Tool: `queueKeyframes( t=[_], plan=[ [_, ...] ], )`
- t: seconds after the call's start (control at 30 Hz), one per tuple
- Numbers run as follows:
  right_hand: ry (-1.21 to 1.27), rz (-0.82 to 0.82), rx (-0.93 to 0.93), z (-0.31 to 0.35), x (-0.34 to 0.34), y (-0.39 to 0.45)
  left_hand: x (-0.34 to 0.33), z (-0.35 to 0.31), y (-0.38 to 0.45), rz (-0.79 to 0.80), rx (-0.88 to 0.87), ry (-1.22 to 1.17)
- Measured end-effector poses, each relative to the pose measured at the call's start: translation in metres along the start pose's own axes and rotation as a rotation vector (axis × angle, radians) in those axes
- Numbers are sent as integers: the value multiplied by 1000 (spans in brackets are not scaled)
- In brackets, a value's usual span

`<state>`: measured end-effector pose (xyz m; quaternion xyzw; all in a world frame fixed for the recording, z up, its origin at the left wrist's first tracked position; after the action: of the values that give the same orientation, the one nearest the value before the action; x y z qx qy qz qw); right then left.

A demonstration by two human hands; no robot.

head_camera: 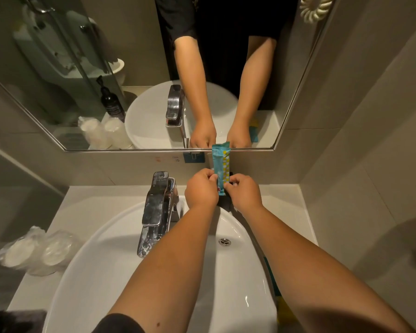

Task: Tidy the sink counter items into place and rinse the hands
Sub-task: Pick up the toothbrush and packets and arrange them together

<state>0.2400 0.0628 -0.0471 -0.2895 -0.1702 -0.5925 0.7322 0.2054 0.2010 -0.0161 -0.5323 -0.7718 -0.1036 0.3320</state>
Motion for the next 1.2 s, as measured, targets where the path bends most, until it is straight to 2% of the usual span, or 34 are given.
queueKeyframes(
  t=[0.77,0.9,1.0,1.2],
  plan=[
    [62,-29,39,19,47,-26,13,-12,-24,-19,-41,32],
    [29,-44,62,24,68,-36,17,-6,-38,-23,-62,137],
    [-1,-59,61,24,85,-48,15,-3,-57,0,-202,311],
    [-79,-55,34,4,114,-95,-7,15,-97,150,-574,708]
  ],
)
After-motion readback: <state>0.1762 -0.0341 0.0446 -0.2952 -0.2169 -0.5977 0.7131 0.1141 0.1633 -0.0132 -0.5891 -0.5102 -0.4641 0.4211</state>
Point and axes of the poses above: each hand's wrist, its own y-axis towards the middle knuckle, its own x-axis out of the back of the hand, z = x × y, the point moved 7 cm from there along y, towards the middle knuckle, and after that the axes turned 7 degrees about z, right-handed, at the moved point
